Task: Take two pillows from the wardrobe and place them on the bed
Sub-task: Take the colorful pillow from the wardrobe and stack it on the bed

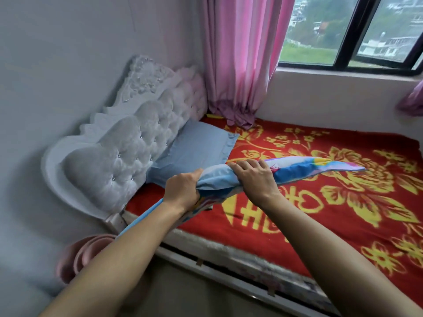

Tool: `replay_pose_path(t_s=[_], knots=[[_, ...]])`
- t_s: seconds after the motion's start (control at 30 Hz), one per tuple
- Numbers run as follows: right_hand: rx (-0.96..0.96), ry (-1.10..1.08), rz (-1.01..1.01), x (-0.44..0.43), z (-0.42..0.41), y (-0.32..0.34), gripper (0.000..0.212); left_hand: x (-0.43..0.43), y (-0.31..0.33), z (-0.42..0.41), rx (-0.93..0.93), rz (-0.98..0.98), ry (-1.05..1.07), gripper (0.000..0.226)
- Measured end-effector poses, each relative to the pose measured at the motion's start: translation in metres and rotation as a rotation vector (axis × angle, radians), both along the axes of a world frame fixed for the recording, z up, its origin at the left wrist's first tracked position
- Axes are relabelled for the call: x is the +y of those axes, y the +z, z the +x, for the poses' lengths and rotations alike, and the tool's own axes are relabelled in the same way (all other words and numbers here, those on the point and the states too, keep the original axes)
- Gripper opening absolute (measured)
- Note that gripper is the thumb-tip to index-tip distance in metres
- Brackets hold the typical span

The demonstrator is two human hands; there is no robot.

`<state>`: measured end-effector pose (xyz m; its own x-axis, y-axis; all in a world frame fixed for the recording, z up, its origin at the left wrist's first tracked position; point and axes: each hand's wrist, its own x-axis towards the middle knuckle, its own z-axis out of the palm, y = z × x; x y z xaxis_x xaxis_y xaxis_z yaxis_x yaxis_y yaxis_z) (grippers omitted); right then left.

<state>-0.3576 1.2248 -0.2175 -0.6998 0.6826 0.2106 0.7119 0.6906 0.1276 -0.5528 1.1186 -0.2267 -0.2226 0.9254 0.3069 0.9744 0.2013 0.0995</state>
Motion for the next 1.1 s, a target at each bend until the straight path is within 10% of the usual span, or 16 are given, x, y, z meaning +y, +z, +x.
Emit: replay_pose_path(t_s=[1.1], knots=[[0.227, -0.132, 0.042, 0.392, -0.242, -0.045, 0.050, 0.403, -0.022, -0.242, -0.434, 0.017, -0.048, 0.033]])
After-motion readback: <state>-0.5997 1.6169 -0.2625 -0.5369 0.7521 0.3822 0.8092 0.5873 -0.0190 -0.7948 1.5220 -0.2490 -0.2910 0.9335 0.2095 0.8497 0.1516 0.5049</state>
